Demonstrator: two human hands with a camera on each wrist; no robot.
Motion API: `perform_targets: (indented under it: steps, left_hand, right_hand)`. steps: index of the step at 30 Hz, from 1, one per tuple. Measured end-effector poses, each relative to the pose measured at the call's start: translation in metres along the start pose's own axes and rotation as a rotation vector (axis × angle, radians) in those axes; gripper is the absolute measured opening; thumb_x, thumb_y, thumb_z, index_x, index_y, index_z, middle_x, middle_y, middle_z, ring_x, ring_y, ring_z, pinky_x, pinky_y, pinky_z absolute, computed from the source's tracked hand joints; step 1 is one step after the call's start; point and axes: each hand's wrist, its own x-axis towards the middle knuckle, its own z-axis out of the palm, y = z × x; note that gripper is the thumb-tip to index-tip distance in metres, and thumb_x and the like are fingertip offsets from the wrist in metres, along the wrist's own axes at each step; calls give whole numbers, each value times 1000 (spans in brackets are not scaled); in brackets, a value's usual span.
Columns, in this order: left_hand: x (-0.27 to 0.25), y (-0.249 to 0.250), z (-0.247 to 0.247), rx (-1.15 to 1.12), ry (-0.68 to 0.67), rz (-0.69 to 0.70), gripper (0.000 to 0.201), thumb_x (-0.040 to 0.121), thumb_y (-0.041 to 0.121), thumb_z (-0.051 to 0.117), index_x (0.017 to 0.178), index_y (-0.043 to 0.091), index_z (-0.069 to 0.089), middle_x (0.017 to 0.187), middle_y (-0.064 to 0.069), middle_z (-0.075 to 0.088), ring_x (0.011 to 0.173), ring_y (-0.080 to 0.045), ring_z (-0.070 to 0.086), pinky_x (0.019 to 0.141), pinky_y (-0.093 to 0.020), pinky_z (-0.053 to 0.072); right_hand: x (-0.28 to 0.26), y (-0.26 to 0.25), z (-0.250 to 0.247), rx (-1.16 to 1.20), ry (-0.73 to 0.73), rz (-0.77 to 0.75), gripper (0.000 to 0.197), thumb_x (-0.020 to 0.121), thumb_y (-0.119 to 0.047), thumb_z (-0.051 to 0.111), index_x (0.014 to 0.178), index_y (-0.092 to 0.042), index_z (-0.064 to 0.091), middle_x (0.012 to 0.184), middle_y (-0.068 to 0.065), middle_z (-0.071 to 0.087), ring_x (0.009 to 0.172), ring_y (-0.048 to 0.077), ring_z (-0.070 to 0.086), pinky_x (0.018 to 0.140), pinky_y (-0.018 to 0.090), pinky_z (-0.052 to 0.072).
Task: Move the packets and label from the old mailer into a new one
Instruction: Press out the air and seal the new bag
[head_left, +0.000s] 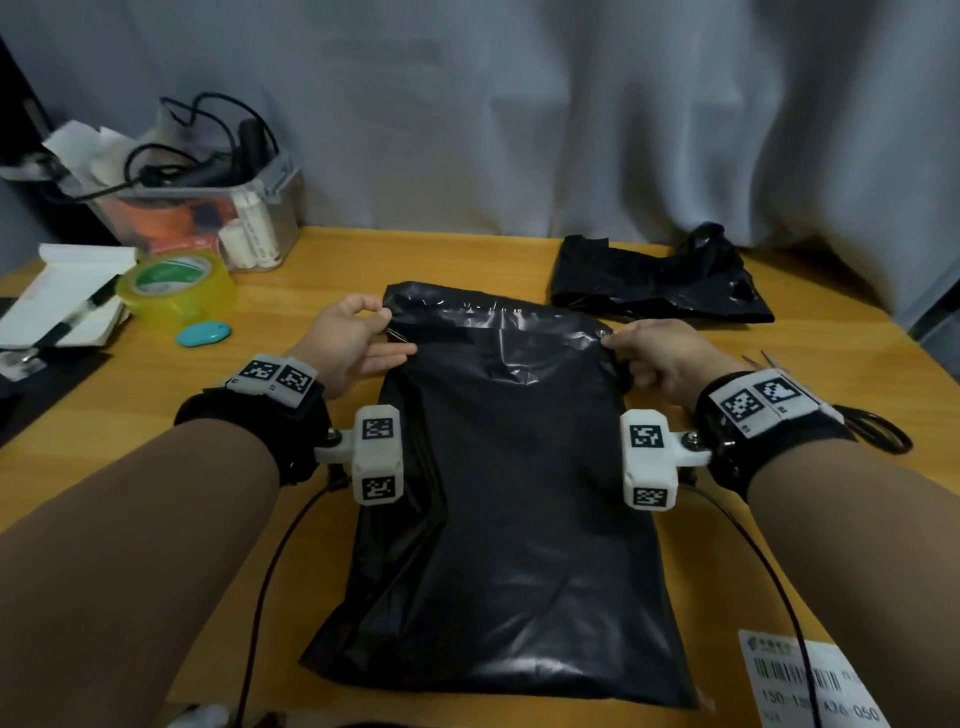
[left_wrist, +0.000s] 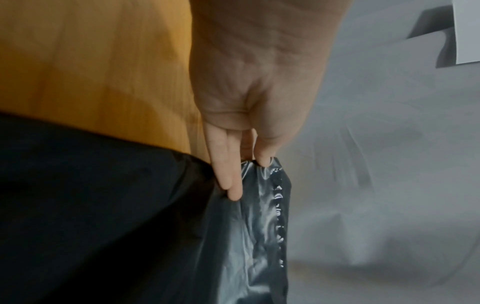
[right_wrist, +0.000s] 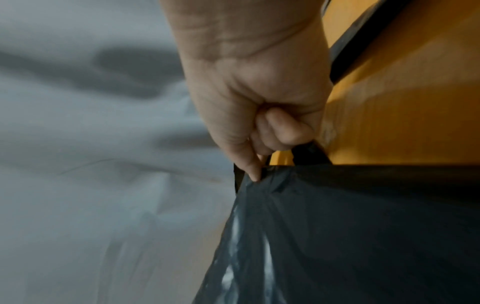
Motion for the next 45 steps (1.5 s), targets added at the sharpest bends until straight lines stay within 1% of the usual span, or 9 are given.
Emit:
perform_targets:
  steps: [5,10,13,18,22,27,35,41,45]
  left_hand:
    - [2,-4,-2,-62,-20,-7,8,99,11,44,92,15,47,107,-10,57,74,-16,71,62,-22,59]
    - [-5,-4,2,-102,20,-1,38,99,39,38,88,6,53,93,-10,62,85,-17,66,78,-24,56]
    - [-6,-3,-1,-107,17,-35,58,97,50,29,89,1,58,91,-13,65,83,-18,67,65,-21,59]
    - [-11,-5,-3,-54,-24,-31,15,94,11,53,83,1,58,88,-12,62,76,-14,66,59,-16,56]
    - [-14,-3,-7,48,-24,-100,8,90,3,57,84,7,54,84,-9,59,70,-9,62,56,-12,54]
    - [-17,-1,-9,138,-9,-116,19,88,1,59,79,14,47,70,-5,51,35,-2,53,38,-11,45]
    - [-18,0,-6,258,-72,-62,16,91,-3,52,95,7,64,52,4,64,38,-1,52,38,-9,39]
    - [-18,-2,-4,435,-58,-7,29,88,2,59,118,5,63,79,-4,62,48,-3,50,44,-8,42]
    - [-25,-5,4,544,-71,29,39,87,-1,61,125,2,57,113,-11,59,92,-15,57,78,-17,43]
  right_hand:
    - [-5,0,-4,241,-34,35,15,97,-11,43,86,-17,50,45,-2,62,33,4,55,30,10,33]
    - [-15,1,-1,345,-132,75,17,99,-12,32,102,-9,49,74,9,74,52,11,69,40,16,50]
    - [-17,4,-1,344,-159,88,23,96,-17,34,110,-9,50,97,10,70,65,18,72,47,20,54]
    - [-19,4,-2,308,-160,99,36,92,-51,47,98,-16,56,93,9,70,75,20,69,48,20,54]
    - [-19,4,-2,184,-125,66,6,90,-23,61,89,-17,59,90,6,64,71,15,63,45,17,52]
    - [-14,7,-4,176,-81,15,24,85,0,62,73,-16,51,77,2,54,71,12,53,55,23,53]
    - [-16,14,-1,36,-62,-112,23,88,11,51,101,-2,66,90,9,62,73,14,57,68,21,50]
    - [-17,19,2,-183,23,-199,28,87,11,54,110,1,66,113,17,65,89,19,59,71,19,48]
    - [-18,22,6,-356,86,-264,27,89,6,56,112,-2,67,116,14,63,105,23,57,85,21,42]
